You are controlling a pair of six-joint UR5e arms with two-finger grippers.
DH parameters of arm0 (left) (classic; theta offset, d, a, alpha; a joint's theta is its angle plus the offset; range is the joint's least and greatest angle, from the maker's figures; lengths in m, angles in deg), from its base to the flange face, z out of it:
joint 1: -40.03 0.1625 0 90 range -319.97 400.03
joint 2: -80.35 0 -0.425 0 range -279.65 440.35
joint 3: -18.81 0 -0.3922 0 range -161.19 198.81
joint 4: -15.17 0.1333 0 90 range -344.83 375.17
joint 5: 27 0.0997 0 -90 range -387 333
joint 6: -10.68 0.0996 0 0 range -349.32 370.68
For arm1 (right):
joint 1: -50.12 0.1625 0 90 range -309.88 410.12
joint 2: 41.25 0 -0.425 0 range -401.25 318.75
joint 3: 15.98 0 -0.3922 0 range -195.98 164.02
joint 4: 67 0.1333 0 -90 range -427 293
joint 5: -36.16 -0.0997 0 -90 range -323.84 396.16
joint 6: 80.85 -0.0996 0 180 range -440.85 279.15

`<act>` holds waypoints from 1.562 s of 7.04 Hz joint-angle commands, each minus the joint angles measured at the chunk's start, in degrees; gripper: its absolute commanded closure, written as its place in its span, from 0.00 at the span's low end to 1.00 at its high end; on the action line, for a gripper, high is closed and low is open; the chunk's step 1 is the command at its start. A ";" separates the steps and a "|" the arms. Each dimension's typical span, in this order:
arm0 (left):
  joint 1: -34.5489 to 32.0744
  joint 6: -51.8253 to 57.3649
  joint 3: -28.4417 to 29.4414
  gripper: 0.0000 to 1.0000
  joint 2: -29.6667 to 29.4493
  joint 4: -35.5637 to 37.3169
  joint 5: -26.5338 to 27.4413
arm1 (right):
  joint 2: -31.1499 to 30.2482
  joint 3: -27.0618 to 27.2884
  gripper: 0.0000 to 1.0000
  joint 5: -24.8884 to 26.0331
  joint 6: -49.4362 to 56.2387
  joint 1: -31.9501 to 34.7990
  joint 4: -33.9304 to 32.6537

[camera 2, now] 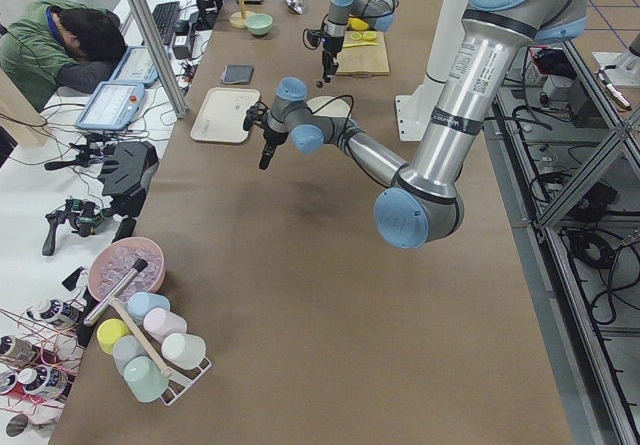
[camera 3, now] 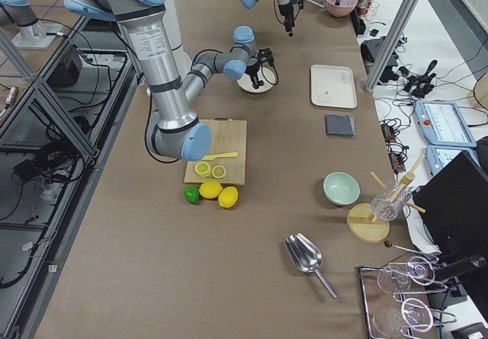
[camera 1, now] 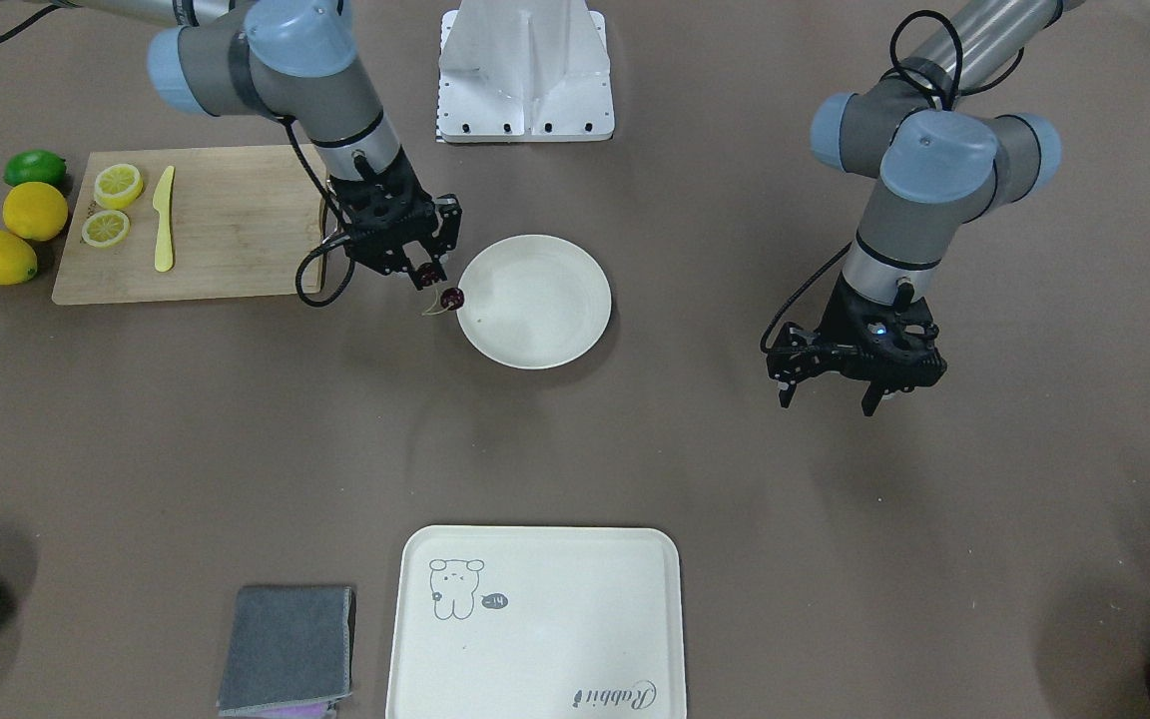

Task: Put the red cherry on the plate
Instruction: 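Carry the cherries with the right gripper over the white plate and lower them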

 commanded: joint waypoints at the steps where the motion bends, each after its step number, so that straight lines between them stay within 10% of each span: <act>1: -0.72 0.50 0.34 0.02 1.29 -0.34 0.05 | 5.92 -6.38 1.00 5.19 -2.22 -3.93 0.28; 7: -0.80 0.50 1.13 0.02 2.44 -2.54 -0.04 | 9.53 -10.51 1.00 6.01 -3.36 -6.40 0.55; 8: -0.80 0.50 1.13 0.02 2.44 -2.54 -0.04 | 9.71 -10.52 0.71 6.01 -3.36 -6.40 0.55; 9: -0.80 0.50 1.13 0.02 2.44 -2.54 -0.04 | 9.80 -10.61 0.01 6.01 -3.45 -6.32 0.55; 11: -0.80 0.50 0.96 0.02 2.52 -2.45 -0.12 | 11.03 -9.83 0.00 5.31 -8.36 -5.18 0.29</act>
